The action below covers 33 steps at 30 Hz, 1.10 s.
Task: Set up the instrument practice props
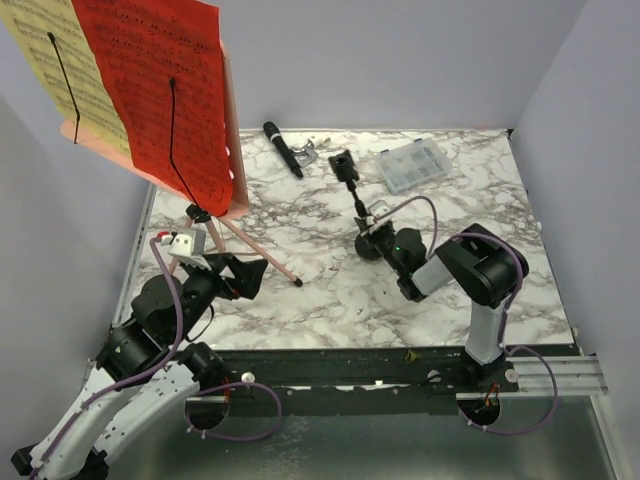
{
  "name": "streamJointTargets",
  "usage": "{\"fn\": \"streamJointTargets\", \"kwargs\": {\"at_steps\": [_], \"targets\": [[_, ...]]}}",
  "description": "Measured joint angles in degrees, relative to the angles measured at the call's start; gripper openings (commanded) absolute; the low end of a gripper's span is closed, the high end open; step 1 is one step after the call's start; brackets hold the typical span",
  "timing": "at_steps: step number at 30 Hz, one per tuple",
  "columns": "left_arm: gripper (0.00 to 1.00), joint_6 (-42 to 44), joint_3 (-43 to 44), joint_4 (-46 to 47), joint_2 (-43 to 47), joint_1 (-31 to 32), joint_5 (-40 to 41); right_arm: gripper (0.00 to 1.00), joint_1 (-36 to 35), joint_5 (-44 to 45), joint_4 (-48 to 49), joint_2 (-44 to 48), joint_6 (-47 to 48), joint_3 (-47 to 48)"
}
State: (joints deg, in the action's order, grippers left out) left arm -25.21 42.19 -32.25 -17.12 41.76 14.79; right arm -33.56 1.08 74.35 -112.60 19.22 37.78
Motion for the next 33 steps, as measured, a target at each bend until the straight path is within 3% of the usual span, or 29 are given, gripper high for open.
{"fn": "streamJointTargets", "kwargs": {"at_steps": [4, 8, 13, 19, 25, 33], "targets": [[0.99, 0.0, 0.0, 0.0, -2.3, 0.0, -0.4, 0.00, -0.1, 1.7, 9.9, 5.6, -10.8, -14.7], [0.99, 0.0, 0.0, 0.0, -3.4, 0.0, -0.5, 0.00, -0.1, 5.3, 13.2, 10.5, -15.8, -24.4], [0.99, 0.0, 0.0, 0.0, -3.5, 0.0, -0.5, 0.00, -0.8, 12.5, 13.5, 14.5, -19.8, -32.0], [0.99, 0.0, 0.0, 0.0, -2.5, 0.0, -0.4, 0.00, -0.9, 19.5, 13.5, 16.3, -21.4, -34.4], [0.99, 0.0, 0.0, 0.0, -2.2, 0.0, -0.4, 0.11, -0.9, 18.8, 13.5, 16.3, -21.7, -34.1], [0.99, 0.0, 0.0, 0.0, -1.1, 0.0, -0.3, 0.37, -2.0, 18.0, 12.7, 16.9, -22.2, -33.4]]}}
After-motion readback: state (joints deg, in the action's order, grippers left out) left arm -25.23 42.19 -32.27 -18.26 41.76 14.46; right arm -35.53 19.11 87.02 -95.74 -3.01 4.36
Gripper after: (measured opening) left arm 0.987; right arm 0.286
